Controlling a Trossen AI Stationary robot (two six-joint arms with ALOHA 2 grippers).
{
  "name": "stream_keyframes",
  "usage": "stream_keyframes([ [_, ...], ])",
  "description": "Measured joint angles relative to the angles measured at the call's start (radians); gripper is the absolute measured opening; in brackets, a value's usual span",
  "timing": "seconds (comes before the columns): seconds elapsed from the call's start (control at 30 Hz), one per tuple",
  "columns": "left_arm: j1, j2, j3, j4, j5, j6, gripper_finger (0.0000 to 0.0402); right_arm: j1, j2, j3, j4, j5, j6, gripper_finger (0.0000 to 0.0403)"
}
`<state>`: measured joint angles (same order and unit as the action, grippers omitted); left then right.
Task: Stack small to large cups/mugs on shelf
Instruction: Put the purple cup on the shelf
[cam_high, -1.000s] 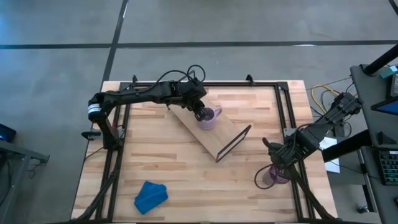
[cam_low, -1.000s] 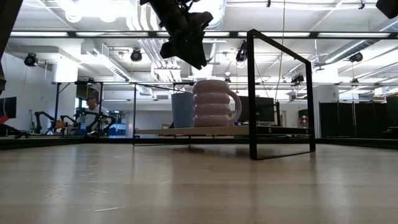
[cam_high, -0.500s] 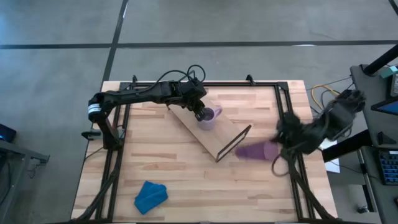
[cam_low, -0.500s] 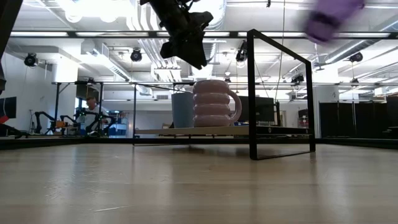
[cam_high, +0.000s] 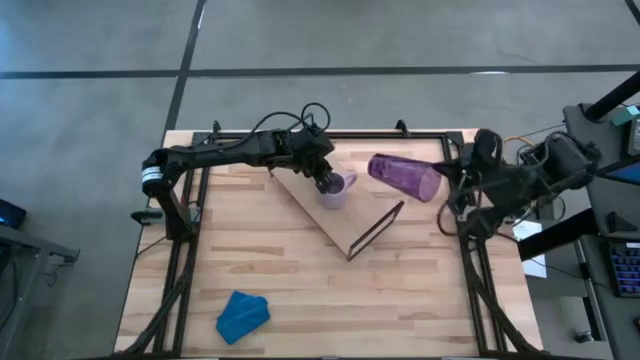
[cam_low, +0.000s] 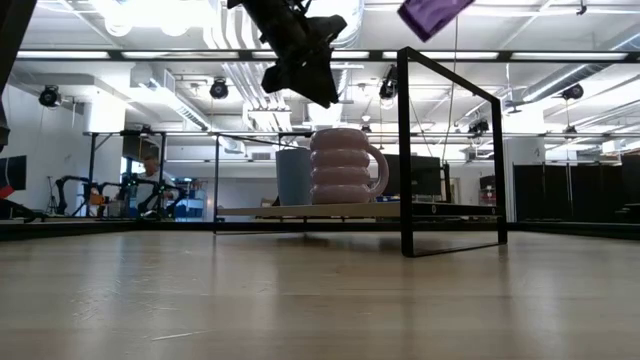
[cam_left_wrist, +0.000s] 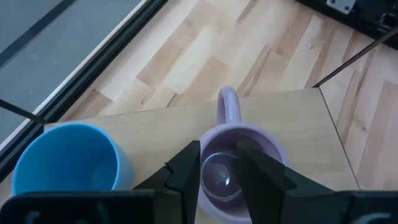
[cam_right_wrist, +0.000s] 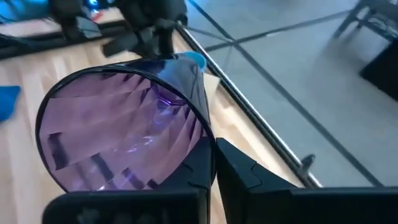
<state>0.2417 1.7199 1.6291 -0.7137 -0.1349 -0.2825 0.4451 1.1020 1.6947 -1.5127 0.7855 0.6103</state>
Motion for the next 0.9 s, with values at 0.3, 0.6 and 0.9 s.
stream_keyframes([
  [0.3,0.001,-0.013,0.014,-0.005,-0.025,0.01,0.0089,-0.244,0.036,0.0,0.097,-0.331,-0.183,0.0009],
  [0.6,0.004,-0.107,0.013,-0.023,-0.072,0.032,0.0088,-0.506,0.181,0.027,0.112,-0.587,-0.347,0.0009],
  [0.9,0.005,-0.184,-0.001,-0.103,-0.169,0.033,0.0088,-0.638,0.369,0.138,0.035,-0.744,-0.414,0.0009],
])
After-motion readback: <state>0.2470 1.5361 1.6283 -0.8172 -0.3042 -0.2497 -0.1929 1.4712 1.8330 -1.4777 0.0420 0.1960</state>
